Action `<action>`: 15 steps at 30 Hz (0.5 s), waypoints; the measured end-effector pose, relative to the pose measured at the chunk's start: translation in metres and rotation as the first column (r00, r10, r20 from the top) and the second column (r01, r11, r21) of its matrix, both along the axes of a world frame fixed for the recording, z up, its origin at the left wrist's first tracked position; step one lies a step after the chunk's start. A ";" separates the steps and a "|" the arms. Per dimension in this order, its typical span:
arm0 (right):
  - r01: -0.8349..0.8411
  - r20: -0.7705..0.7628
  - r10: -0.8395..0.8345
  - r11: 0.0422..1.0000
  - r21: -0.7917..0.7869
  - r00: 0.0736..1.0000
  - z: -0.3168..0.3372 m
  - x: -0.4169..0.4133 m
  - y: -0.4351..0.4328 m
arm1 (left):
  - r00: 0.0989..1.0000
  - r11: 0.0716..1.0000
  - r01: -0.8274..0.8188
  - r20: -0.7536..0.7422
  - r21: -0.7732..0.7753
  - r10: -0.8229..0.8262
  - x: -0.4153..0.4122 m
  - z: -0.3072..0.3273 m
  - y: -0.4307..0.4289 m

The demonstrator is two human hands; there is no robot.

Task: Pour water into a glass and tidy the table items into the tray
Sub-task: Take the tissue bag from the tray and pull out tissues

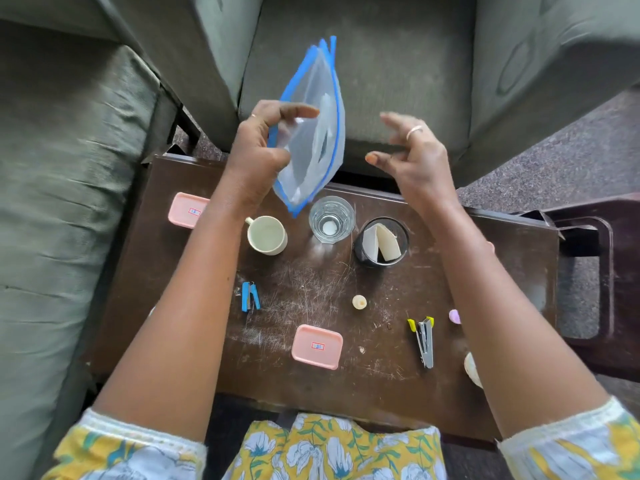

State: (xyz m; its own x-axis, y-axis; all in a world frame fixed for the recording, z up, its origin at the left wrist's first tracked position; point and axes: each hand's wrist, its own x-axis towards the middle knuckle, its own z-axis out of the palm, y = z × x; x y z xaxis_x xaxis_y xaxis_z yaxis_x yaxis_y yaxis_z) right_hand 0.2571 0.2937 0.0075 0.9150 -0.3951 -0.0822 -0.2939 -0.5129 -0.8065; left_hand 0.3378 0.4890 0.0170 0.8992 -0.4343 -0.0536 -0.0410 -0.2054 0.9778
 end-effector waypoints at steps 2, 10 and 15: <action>-0.110 0.105 0.100 0.990 0.094 0.989 0.017 0.011 -0.002 | 0.996 0.995 0.075 -0.046 -0.060 -0.078 0.009 0.021 0.004; -0.242 0.171 0.174 0.786 0.569 0.970 0.040 0.027 0.009 | 0.784 0.878 0.271 -0.439 -0.394 -0.439 0.019 0.048 0.019; -0.007 -0.004 0.013 0.761 0.649 1.000 0.010 0.007 0.009 | 0.763 0.898 -0.008 -0.582 -0.441 -0.279 0.004 0.008 0.034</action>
